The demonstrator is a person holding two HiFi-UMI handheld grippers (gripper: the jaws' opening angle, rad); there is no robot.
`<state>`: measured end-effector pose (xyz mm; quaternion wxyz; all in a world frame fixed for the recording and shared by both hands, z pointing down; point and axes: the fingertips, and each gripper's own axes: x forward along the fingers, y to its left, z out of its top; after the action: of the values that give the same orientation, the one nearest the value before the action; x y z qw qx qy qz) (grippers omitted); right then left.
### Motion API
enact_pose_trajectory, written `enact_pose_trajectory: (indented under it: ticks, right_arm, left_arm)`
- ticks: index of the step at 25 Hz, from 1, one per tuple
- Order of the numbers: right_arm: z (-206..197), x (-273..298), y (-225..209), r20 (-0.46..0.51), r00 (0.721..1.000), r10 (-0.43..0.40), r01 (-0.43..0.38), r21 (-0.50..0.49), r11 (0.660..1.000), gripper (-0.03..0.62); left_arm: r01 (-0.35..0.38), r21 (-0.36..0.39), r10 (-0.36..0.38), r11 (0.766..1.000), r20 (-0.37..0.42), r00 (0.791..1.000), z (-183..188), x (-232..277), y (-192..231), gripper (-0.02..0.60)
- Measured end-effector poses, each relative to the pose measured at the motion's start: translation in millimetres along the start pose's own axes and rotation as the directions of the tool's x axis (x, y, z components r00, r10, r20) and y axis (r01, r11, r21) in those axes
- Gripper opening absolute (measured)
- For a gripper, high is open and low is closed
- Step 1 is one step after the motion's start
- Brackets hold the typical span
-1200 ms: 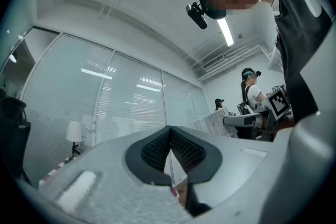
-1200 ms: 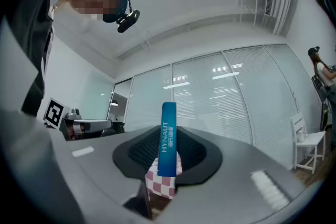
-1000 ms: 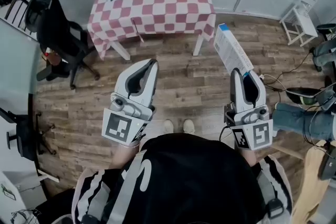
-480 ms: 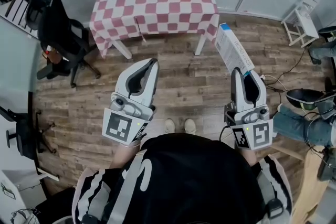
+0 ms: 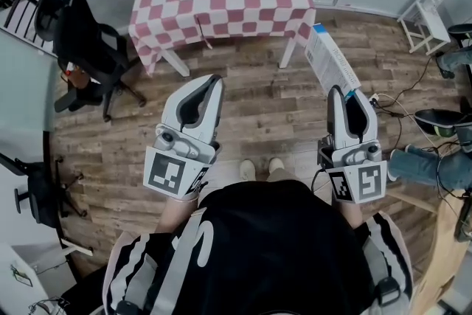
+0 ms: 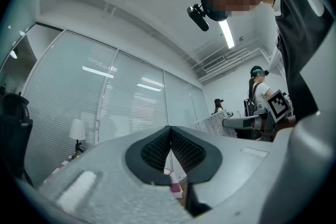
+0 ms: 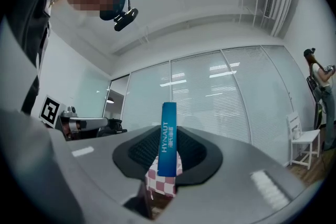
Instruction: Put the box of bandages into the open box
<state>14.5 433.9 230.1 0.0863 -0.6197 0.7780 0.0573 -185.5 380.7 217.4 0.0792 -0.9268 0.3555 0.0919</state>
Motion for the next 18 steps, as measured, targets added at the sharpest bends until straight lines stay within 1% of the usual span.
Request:
enact_pose_trajectory:
  ticks: [4,9,13,18]
  right_arm:
    - [-9,-1,10,-0.009,0.999,-0.040,0.040,0.016,0.999,0.084]
    - [-9,4,14,-0.016,0.999,-0.048,0.049,0.006,0.999,0.084]
    - [-12,13,5,-0.012,0.998,-0.059,0.059,0.011,0.998,0.084]
    - [-17,34,-12,-0.013,0.999,-0.043,0.043,0.005,0.999,0.084]
  left_arm:
    - [0.020,-0.002,-0.020,1.000,-0.012,1.000,-6,-10,8,0.000]
    - [0.026,-0.016,-0.027,1.000,-0.013,1.000,-10,-6,15,0.000]
    - [0.028,-0.021,-0.028,0.999,-0.010,1.000,-15,5,22,0.000]
    - [0.019,-0.013,-0.019,1.000,-0.001,1.000,-20,27,32,0.000]
